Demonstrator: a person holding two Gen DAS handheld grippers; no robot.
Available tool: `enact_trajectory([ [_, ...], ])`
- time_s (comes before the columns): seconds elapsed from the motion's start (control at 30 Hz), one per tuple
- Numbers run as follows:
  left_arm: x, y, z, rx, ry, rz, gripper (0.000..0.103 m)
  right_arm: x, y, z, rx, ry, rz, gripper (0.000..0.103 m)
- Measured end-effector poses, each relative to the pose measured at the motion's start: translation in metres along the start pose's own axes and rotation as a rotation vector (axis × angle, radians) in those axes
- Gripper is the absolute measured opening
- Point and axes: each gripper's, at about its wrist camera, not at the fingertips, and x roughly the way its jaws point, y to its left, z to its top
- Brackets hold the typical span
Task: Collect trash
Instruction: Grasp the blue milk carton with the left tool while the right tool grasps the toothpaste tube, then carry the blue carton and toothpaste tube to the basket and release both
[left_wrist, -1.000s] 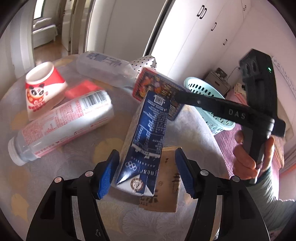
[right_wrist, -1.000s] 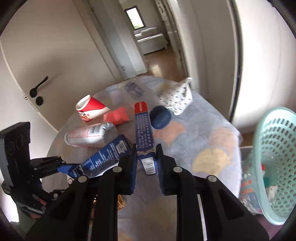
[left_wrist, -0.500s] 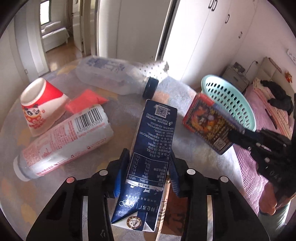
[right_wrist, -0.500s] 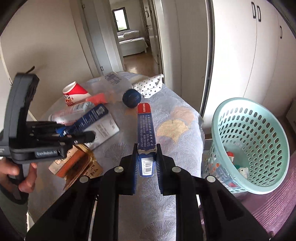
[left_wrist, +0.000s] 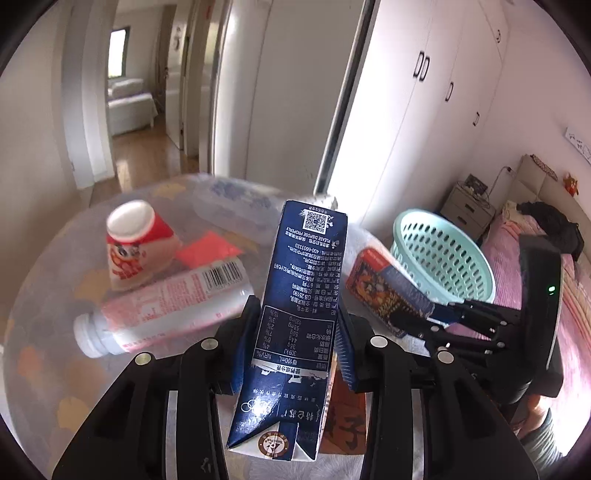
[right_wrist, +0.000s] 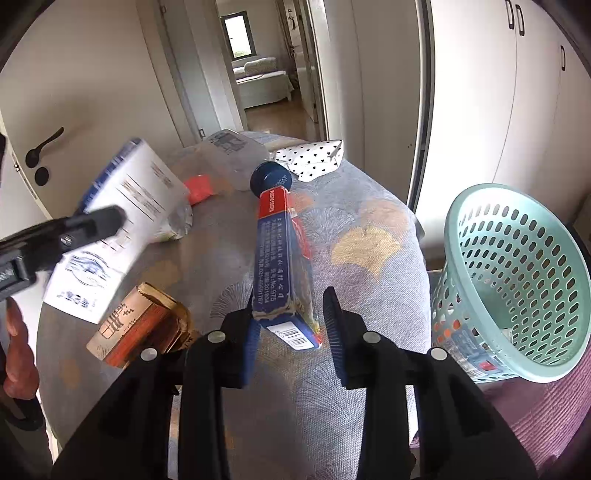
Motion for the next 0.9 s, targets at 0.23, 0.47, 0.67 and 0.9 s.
enact_trajectory([
  [0.23, -0.023, -0.015, 0.020, 0.016, -0.089, -0.035, 0.037, -0.013, -0.003, 0.004, 0.020, -0.044, 0.009, 0.015],
  [0.47, -0.015, -0.058, 0.046, 0.065, -0.115, -0.088, 0.037, -0.057, -0.020, 0.017, 0.048, -0.166, -0.063, 0.014],
  [0.67, 0.019, -0.107, 0.070, 0.073, -0.103, -0.201, 0.037, -0.092, -0.066, 0.030, 0.105, -0.282, -0.229, 0.014],
  [0.9, 0.084, -0.158, 0.091, 0.037, -0.033, -0.267, 0.037, -0.098, -0.148, 0.033, 0.269, -0.293, -0.338, 0.014],
])
